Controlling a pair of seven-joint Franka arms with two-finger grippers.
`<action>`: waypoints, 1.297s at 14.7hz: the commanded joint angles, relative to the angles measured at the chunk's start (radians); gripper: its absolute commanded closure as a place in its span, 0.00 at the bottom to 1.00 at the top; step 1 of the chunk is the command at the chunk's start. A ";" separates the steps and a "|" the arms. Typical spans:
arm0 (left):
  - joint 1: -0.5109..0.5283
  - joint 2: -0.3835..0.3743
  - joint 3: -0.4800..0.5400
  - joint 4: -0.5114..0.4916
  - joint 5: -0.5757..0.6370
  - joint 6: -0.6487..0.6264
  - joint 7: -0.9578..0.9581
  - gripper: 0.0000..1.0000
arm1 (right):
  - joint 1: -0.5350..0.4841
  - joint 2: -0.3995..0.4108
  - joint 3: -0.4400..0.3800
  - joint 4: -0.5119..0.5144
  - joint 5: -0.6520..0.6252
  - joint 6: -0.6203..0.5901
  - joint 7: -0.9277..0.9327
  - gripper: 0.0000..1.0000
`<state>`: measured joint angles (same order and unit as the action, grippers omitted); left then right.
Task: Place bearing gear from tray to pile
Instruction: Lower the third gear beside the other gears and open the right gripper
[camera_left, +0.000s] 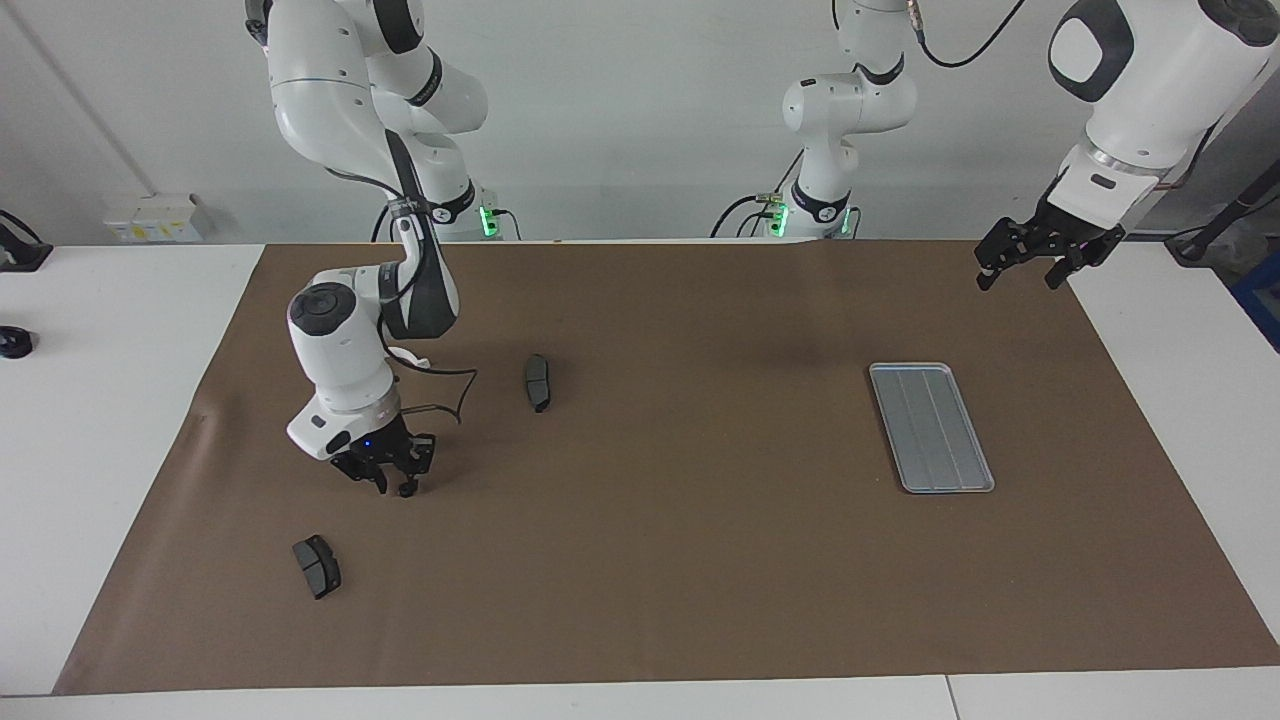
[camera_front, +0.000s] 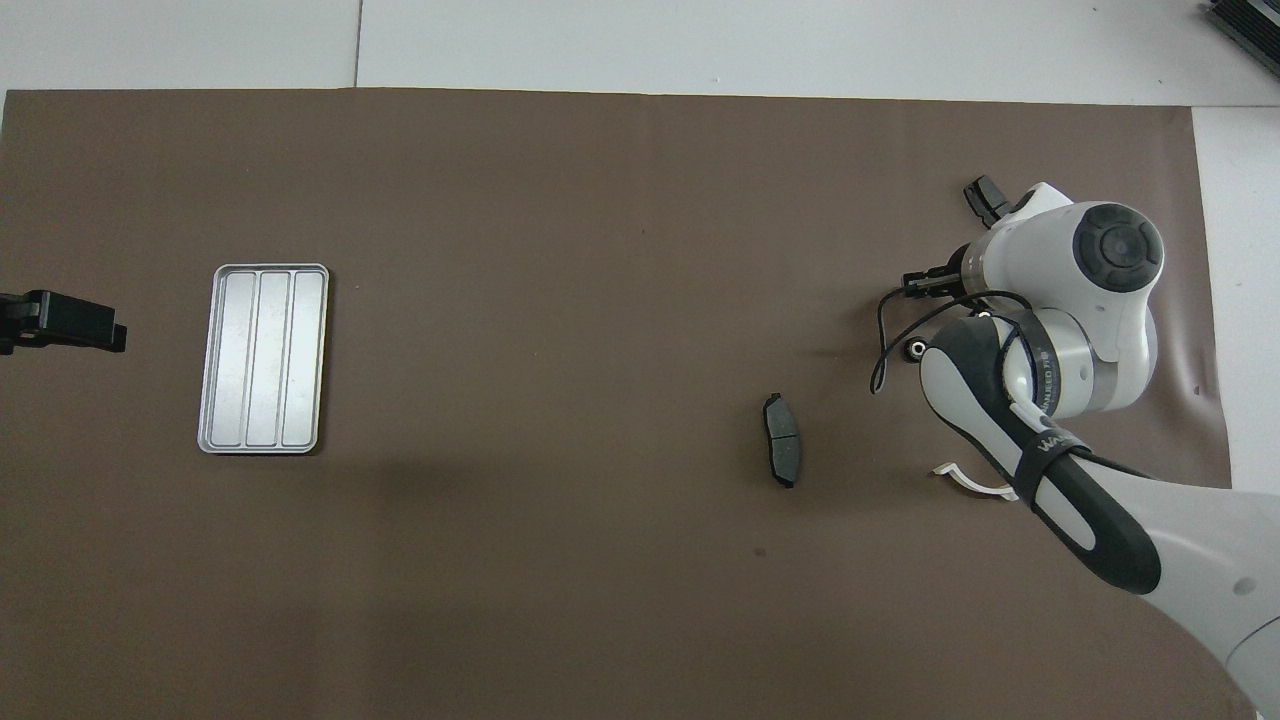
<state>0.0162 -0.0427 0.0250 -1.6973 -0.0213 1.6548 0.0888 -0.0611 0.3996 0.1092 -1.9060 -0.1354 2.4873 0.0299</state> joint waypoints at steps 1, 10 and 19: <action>0.007 -0.025 -0.005 -0.028 0.018 0.016 0.014 0.00 | -0.028 -0.051 0.015 0.021 0.028 -0.031 -0.007 0.00; 0.007 -0.025 -0.005 -0.028 0.018 0.016 0.013 0.00 | -0.046 -0.240 0.010 0.081 0.132 -0.365 0.223 0.00; 0.007 -0.025 -0.005 -0.028 0.018 0.016 0.014 0.00 | -0.043 -0.397 0.010 0.263 0.117 -0.778 0.202 0.00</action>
<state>0.0162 -0.0427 0.0250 -1.6973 -0.0213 1.6548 0.0890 -0.0954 -0.0129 0.1124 -1.7329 -0.0262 1.7961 0.2424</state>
